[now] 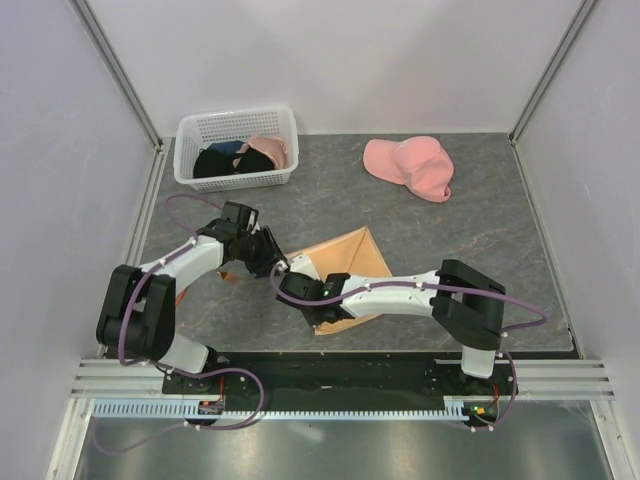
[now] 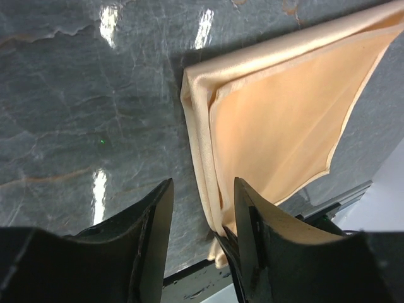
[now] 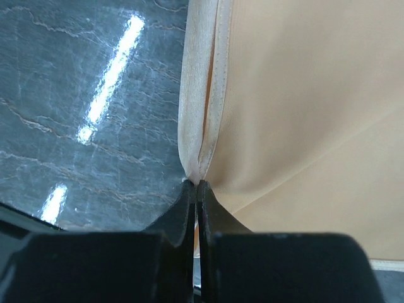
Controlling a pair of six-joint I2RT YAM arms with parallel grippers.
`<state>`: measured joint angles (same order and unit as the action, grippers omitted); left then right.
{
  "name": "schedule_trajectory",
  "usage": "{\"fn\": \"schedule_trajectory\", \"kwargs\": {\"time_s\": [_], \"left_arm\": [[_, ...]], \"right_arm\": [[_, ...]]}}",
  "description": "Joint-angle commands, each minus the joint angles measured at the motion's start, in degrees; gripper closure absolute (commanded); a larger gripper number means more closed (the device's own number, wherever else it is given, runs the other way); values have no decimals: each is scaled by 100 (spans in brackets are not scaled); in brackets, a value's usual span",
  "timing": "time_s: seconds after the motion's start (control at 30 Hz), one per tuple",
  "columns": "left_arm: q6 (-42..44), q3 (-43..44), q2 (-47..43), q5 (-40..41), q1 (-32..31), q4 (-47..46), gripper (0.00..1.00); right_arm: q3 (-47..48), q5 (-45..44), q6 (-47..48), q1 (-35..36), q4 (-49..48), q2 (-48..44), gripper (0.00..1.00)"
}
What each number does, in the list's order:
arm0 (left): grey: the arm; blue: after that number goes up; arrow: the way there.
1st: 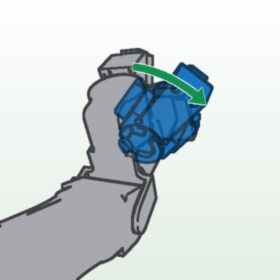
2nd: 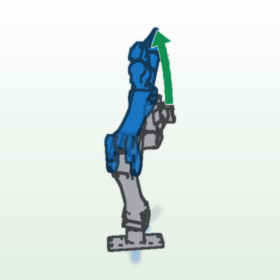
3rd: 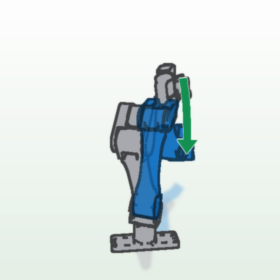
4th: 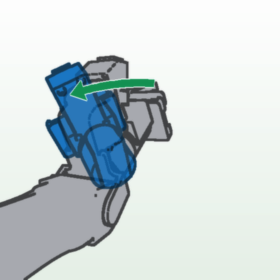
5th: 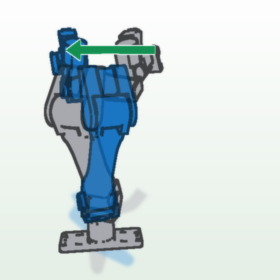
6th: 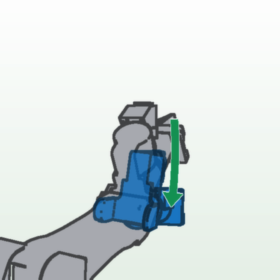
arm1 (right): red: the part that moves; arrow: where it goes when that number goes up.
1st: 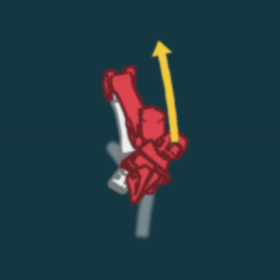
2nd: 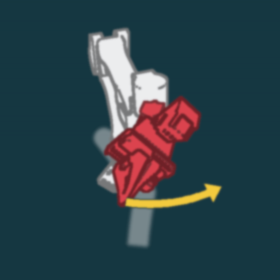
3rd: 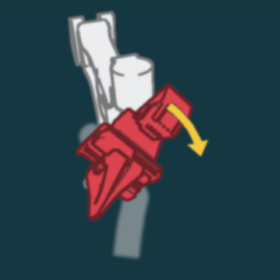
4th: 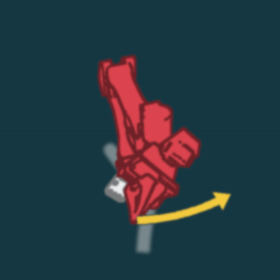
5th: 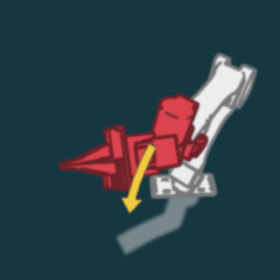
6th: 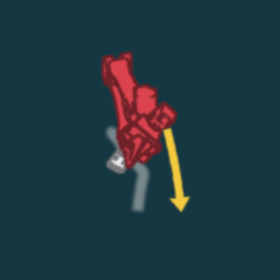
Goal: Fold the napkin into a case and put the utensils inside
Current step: Pick up the upper triangle-folded napkin from the center of the board.
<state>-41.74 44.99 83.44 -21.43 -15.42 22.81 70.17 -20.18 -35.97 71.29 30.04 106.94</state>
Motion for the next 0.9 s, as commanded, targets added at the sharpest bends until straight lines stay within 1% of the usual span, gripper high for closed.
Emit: {"fn": "schedule_trajectory", "kwargs": {"time_s": [0.0,0.17,0.43,0.63,0.83,0.87], "left_arm": [[-326,308,418,-125,-145,-444,49],[-432,379,665,235,-365,-496,48],[-528,387,1025,367,-471,-795,47],[-573,510,1341,341,-515,-892,49],[-634,607,1579,368,-515,-927,61],[-634,633,1614,359,-515,-892,67]], "right_arm": [[-135,129,63,-159,37,-559,100],[-214,243,63,-264,-86,-753,100],[-276,384,99,-308,-192,-788,100],[-320,419,107,-317,-236,-797,100],[-346,401,134,-335,-271,-832,100],[-338,410,134,-343,-271,-841,100]]}}
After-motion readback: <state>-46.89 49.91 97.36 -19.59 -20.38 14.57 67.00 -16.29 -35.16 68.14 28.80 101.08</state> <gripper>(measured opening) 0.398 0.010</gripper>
